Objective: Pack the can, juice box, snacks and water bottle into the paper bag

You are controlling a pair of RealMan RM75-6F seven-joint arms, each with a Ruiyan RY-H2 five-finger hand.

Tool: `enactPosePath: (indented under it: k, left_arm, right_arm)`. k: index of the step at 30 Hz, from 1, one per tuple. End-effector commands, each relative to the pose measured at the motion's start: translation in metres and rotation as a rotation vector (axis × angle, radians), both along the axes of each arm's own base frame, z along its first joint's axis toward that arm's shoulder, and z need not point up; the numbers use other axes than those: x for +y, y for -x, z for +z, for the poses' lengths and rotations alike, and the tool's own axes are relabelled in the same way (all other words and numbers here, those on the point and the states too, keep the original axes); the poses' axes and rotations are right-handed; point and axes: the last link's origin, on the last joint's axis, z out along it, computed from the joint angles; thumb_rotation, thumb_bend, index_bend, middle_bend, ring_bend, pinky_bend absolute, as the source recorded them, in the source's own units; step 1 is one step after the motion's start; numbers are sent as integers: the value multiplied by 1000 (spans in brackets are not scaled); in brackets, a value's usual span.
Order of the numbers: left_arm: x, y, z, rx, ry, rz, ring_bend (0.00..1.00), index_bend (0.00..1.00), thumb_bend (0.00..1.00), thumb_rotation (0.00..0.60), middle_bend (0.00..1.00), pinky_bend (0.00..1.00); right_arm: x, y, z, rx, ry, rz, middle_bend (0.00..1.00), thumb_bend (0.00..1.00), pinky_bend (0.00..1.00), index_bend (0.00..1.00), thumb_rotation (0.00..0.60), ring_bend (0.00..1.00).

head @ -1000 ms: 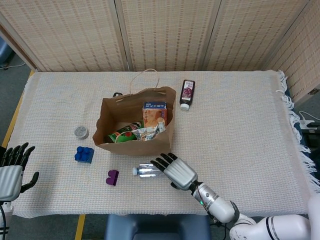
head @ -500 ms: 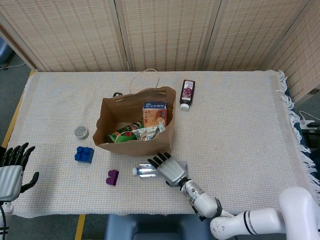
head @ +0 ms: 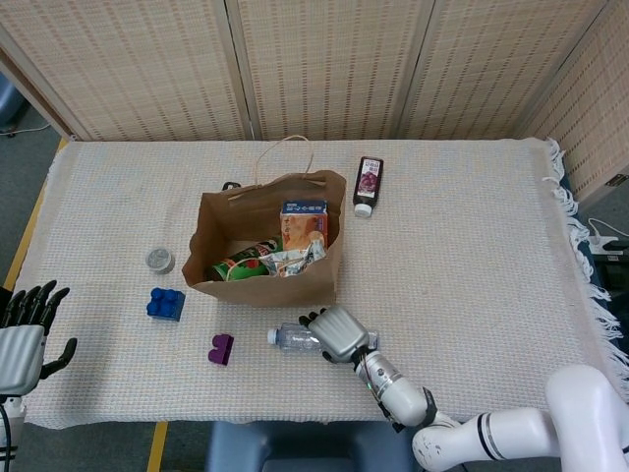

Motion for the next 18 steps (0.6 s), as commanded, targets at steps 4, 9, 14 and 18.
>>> enactPosePath:
  k: [4, 9, 14, 18]
  left_arm:
    - [0, 0, 0, 3, -2, 0, 0, 101, 374, 600, 0, 0]
    - [0, -1, -1, 7, -5, 1, 0, 101, 374, 600, 0, 0]
    - [0, -1, -1, 9, -7, 3, 0, 101, 374, 600, 0, 0]
    - [0, -1, -1, 9, -7, 3, 0, 101, 374, 600, 0, 0]
  right_arm:
    - [7, -3, 36, -100, 11, 25, 556, 269, 639, 587, 600, 580]
    - [12, -22, 60, -221, 12, 49, 556, 269, 639, 587, 600, 580]
    - [15, -51, 84, -341, 26, 96, 556, 269, 639, 587, 600, 580]
    - [13, -75, 104, -439, 41, 111, 556, 269, 639, 587, 600, 580]
